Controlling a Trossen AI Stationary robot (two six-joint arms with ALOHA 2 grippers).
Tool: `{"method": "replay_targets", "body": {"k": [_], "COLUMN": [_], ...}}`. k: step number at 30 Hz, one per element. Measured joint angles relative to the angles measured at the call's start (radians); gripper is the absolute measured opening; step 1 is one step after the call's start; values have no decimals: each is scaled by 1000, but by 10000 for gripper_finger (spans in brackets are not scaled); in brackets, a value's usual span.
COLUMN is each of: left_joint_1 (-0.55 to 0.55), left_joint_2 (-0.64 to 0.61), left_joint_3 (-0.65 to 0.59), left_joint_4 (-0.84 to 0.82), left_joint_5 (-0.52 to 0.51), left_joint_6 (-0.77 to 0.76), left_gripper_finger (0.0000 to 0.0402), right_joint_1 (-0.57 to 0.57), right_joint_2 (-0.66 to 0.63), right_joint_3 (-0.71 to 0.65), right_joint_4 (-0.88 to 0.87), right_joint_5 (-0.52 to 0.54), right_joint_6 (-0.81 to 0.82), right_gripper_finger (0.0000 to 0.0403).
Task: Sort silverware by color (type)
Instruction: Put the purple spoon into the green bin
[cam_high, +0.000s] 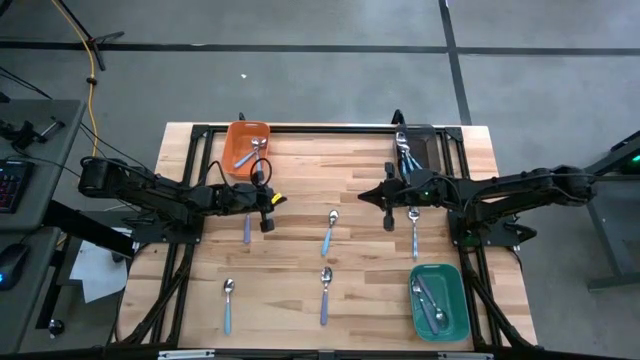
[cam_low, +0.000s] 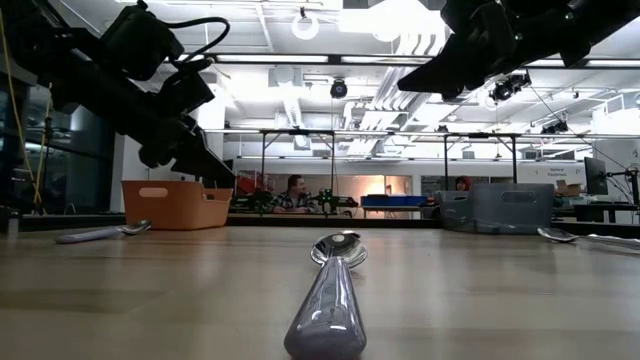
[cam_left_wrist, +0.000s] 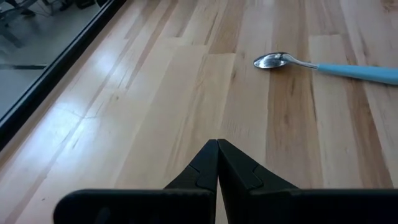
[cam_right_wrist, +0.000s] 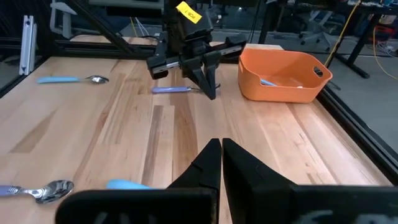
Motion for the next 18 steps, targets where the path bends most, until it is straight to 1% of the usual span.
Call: {"method": "replay_targets", "body": {"k": [9,13,18], "left_joint_1": [0,0,0], "left_joint_2": [0,0,0], "left_joint_3": [0,0,8], "left_joint_4": [-20,12,66], "left_joint_5": [5,5,7], "left_joint_6": [-15,7,68], "left_gripper_finger": [0,0,0], "right_joint_1": [16,42,72], "right_joint_2": [-4,-40,-101], "right_joint_3": [0,0,0], "right_joint_4": [-1,-1,-4], "right_joint_5": [-1,-3,-3], "right_joint_6": [22,-44,-54], "right_gripper_finger": [0,0,0]}}
